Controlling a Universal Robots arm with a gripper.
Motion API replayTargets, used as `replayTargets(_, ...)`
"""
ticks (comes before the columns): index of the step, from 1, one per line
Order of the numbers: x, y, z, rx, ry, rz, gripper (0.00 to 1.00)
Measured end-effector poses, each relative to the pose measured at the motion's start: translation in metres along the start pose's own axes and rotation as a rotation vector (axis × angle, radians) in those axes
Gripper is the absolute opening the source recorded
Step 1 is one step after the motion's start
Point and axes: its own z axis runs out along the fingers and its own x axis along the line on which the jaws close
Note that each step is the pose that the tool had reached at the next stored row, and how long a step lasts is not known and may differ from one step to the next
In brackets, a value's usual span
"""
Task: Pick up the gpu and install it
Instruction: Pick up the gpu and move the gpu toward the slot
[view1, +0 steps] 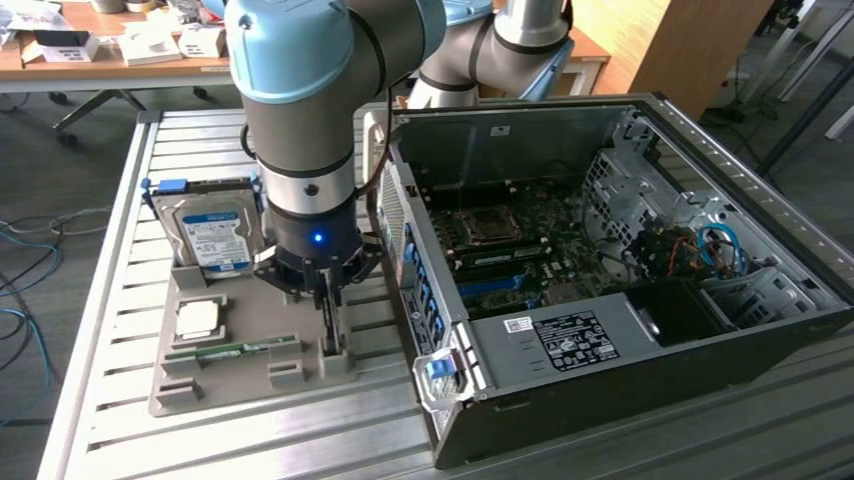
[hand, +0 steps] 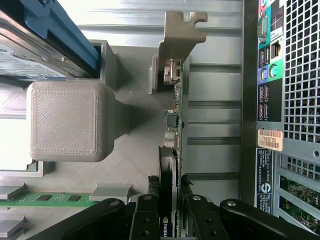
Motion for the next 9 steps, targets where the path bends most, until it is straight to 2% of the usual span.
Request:
replayTargets(5, -0.0001, 0.0, 0.0007, -0.0018, 0.0, 0.0, 0.26)
replayTargets(9, -0.0003, 0.0004, -0.0083, -0.0037, 0.0002, 0.0, 0.26)
